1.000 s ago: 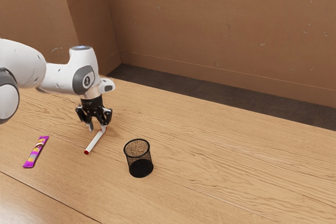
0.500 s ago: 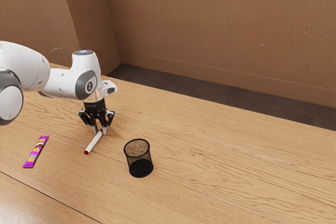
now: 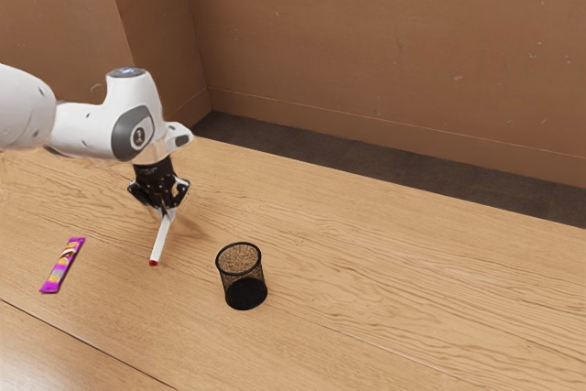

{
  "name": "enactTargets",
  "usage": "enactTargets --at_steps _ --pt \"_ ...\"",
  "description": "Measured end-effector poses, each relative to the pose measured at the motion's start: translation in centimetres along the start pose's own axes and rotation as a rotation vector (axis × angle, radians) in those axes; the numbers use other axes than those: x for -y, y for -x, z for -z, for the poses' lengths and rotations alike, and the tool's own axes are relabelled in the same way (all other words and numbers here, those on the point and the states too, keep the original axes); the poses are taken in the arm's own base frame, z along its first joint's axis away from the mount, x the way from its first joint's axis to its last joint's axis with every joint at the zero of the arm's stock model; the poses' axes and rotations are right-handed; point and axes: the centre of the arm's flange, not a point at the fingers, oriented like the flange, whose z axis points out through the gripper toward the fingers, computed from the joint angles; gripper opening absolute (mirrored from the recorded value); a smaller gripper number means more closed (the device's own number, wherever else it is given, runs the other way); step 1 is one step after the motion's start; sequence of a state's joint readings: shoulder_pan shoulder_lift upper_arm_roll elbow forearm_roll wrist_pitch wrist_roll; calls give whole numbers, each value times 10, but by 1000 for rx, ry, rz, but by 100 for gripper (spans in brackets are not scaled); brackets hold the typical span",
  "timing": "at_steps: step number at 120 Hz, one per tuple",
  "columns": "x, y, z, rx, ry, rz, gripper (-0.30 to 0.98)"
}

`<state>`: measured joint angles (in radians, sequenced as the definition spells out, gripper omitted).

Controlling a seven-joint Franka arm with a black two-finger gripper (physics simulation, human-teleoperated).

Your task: Put the marker into the pen holder.

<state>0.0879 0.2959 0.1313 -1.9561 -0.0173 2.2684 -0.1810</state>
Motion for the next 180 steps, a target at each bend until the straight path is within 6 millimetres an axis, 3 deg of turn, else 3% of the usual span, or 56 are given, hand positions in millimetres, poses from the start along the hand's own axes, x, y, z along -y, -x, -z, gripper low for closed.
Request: enactTargets --at_steps 9,20,31,37,43,48,63,70,95,161,180 --pt "-29 20 50 -63 29 -56 -10" --pt "-86 48 105 -154 50 -189 -10" --pt "-134 77 146 -245 45 -318 -10" --pt "-155 98 158 -276 43 -379 -10" --pt "-169 117 158 -295 42 -428 -10" --pt "-169 120 158 -313 42 -436 -10" --pt "-122 95 152 -351 27 -349 -10" --pt "-114 90 152 -370 27 -333 -10" --pt "-150 107 154 -428 61 -397 -10" --pt "-166 133 108 -407 92 -419 -7" --pt "-170 142 86 -365 85 -432 -7"
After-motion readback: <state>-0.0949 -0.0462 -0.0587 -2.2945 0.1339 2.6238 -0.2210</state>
